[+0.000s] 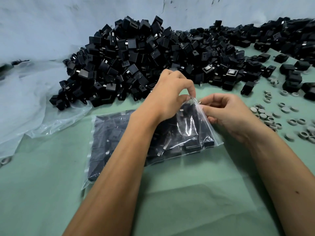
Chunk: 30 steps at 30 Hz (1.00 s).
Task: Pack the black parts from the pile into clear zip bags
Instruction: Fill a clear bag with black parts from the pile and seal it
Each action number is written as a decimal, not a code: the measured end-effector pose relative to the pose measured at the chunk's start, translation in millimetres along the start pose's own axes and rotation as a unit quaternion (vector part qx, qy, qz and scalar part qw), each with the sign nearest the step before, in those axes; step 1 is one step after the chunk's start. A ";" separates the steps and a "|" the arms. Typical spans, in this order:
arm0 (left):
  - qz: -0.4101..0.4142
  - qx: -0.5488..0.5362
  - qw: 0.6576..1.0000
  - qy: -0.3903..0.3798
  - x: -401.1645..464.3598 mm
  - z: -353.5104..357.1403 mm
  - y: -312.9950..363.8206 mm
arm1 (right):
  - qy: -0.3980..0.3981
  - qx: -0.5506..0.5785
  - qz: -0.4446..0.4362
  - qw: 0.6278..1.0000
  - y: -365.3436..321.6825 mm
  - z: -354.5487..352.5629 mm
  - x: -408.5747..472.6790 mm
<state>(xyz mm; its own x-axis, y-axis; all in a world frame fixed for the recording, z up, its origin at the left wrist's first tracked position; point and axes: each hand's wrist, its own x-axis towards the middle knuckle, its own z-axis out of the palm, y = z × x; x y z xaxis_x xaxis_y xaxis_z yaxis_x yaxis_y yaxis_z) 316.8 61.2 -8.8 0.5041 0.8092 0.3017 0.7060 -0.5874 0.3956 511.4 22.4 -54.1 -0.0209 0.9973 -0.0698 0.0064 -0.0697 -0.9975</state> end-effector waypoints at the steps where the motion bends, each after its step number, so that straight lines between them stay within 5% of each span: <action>1: 0.005 -0.002 1.000 0.007 -0.3 -0.2 1.3 | -0.021 -0.014 -0.006 1.000 0.3 -0.2 -1.0; 13: 0.014 0.009 1.000 0.013 -0.4 0.7 1.0 | -0.070 -0.080 -0.094 0.990 -0.6 2.3 -6.8; 18: 0.008 0.001 1.000 0.026 0.9 3.8 -1.9 | -0.025 -0.121 -0.115 0.986 -5.5 -4.0 -8.5; 23: -0.015 -0.008 0.999 0.039 2.2 -0.2 -11.6 | -0.109 -0.116 -0.092 0.983 -3.2 5.5 -15.5; 30: -0.150 0.016 0.987 0.052 -10.6 -17.1 -45.1 | 0.183 -0.121 -0.210 0.953 -0.2 1.1 -2.7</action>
<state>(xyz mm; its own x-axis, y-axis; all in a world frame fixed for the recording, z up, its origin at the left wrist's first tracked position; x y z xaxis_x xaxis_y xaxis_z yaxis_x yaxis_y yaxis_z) 271.1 78.9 -15.0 0.2172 0.9400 0.2630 0.8321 -0.3192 0.4537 510.4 19.7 -53.7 0.2781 0.8797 0.3858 0.3058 0.2996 -0.9037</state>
